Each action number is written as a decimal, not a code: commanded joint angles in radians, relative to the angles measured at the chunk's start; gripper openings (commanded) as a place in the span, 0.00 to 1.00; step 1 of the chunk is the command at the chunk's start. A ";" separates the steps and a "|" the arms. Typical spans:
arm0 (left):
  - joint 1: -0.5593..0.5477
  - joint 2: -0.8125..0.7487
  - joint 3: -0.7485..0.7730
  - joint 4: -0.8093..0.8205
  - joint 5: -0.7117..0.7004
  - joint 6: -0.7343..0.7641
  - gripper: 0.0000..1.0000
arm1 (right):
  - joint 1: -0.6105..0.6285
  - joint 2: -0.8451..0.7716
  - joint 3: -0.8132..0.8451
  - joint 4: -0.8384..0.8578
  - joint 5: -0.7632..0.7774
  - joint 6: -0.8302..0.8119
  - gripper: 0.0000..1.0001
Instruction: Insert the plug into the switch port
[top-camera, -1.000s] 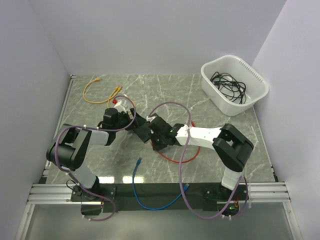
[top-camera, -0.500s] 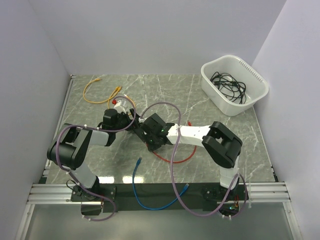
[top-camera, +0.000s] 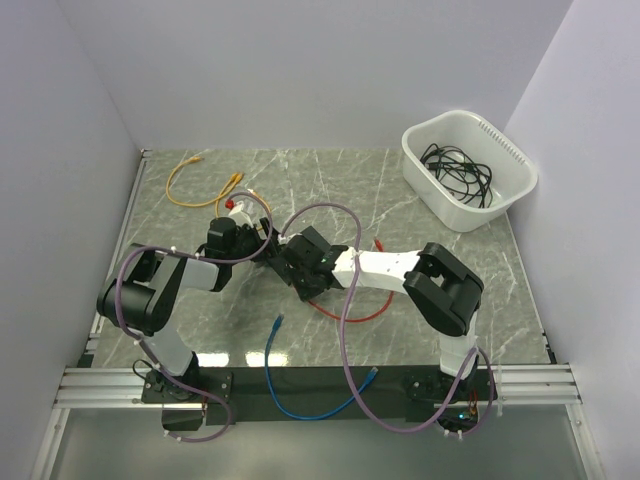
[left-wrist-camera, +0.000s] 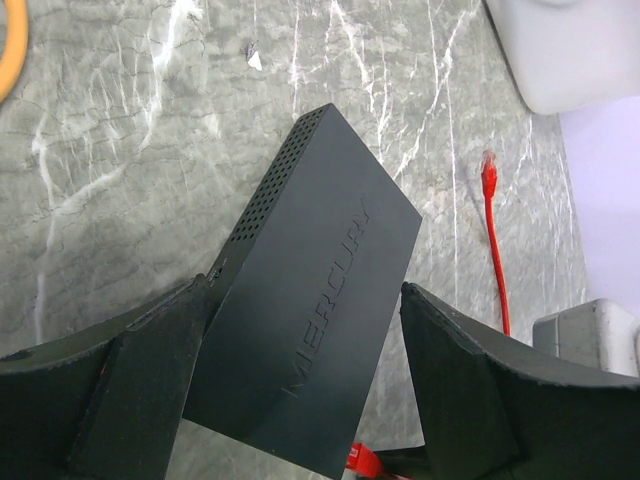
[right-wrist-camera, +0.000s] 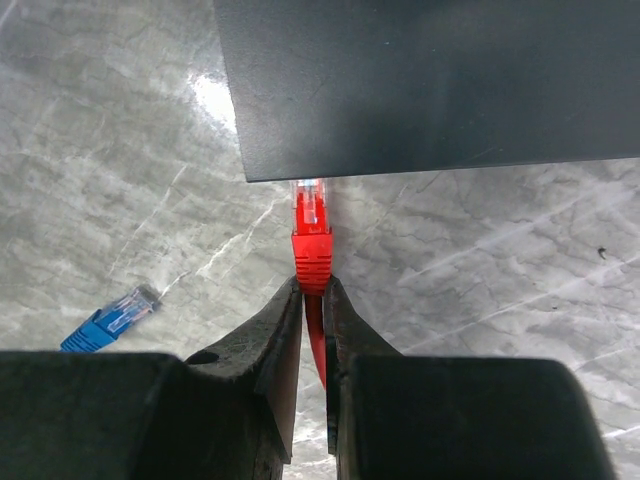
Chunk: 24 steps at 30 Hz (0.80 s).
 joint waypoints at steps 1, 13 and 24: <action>-0.002 0.010 0.014 -0.018 0.018 0.020 0.83 | -0.012 -0.031 0.025 -0.026 0.074 -0.014 0.00; -0.002 0.016 0.017 -0.017 0.030 0.028 0.81 | -0.032 -0.048 0.009 -0.027 0.086 -0.019 0.00; -0.002 0.031 0.009 0.000 0.041 0.018 0.80 | -0.028 -0.019 0.048 -0.019 0.038 -0.040 0.00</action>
